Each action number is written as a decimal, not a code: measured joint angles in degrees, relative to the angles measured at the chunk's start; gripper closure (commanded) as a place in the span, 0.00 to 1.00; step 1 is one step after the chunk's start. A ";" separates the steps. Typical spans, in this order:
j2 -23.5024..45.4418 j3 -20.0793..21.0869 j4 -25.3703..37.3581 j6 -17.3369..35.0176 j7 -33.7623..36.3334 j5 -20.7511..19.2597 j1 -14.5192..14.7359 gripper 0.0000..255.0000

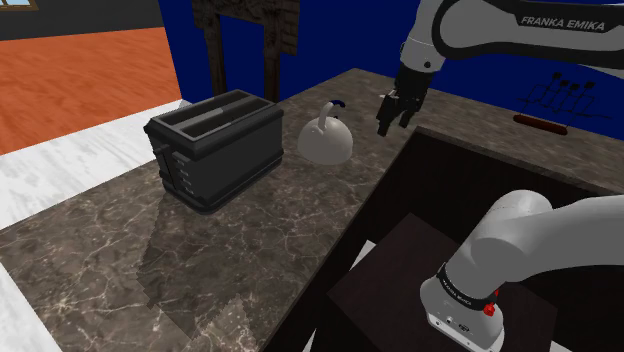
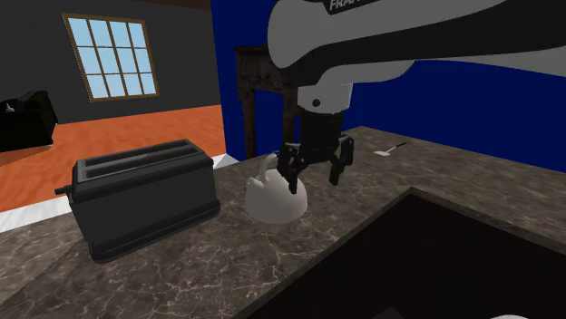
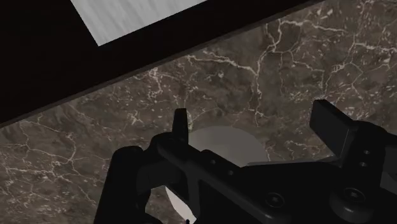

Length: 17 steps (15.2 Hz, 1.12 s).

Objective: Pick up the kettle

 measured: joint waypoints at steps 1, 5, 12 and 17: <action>0.00 0.00 0.00 0.00 0.00 0.00 0.00 0.00; 6.01 4.45 3.88 2.64 11.67 1.91 -2.54 0.00; 21.62 12.50 17.33 5.53 39.14 1.93 -9.07 0.00; 33.18 15.74 29.31 4.74 58.42 -1.22 -12.95 0.00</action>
